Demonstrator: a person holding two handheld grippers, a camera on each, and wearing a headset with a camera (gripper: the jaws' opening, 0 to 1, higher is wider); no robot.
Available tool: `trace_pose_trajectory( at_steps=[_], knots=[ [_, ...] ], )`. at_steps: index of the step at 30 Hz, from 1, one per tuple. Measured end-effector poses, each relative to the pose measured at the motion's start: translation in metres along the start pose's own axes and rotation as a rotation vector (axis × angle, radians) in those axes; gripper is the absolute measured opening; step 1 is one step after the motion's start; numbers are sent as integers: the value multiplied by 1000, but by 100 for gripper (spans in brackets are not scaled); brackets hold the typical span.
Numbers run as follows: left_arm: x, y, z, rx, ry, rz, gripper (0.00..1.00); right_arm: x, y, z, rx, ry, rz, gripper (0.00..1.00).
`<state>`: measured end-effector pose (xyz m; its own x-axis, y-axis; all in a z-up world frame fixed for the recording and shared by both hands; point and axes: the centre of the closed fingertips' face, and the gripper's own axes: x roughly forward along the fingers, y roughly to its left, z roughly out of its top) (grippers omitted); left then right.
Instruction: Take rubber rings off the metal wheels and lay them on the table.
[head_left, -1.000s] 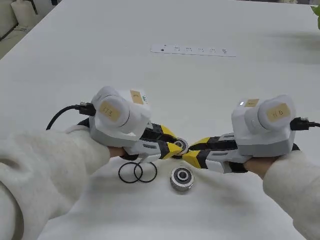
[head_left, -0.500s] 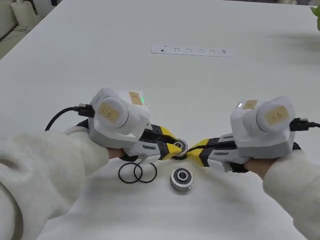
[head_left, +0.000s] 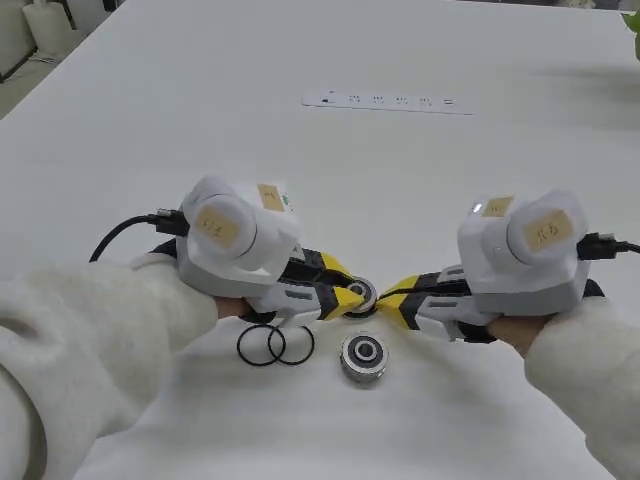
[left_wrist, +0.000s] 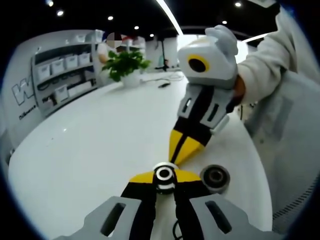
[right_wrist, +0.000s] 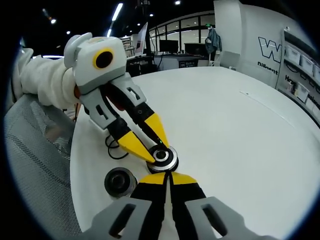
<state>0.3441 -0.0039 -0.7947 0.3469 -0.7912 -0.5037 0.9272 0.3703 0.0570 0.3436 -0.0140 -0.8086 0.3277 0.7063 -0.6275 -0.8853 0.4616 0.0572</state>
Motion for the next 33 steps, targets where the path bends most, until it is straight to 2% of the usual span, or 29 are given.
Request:
trace_pose_trajectory(
  at_steps=[3,4,7,15,17,19,22,24,25,28,33],
  knots=[
    [0,0,0,2,1,1,14,-3,-4,1,83,-16,-1,0],
    [0,0,0,1,1,1,14,-4,-7,3,85,-27,-5,0],
    [0,1,0,1,1,1,14,-6,-7,6,189,-56,11,0],
    [1,1,0,-1,-1,3,14,-8,-9,9,327,-102,31,0],
    [1,1,0,-2,-2,3,14,-9,-10,11,402,-131,41,0],
    [1,1,0,-3,-3,4,14,-9,-11,8,397,-117,36,0],
    [1,1,0,-3,-4,4,14,-8,-7,2,341,-87,27,0],
    [1,1,1,-3,-5,4,14,-7,-4,0,290,-74,25,0],
    [1,1,1,-3,-6,4,14,-6,-3,-2,240,-55,21,0],
    [1,1,1,-4,-7,4,14,-5,0,0,207,-57,37,0],
    [1,1,1,-5,-9,4,14,-2,3,0,167,-44,50,11]
  ],
)
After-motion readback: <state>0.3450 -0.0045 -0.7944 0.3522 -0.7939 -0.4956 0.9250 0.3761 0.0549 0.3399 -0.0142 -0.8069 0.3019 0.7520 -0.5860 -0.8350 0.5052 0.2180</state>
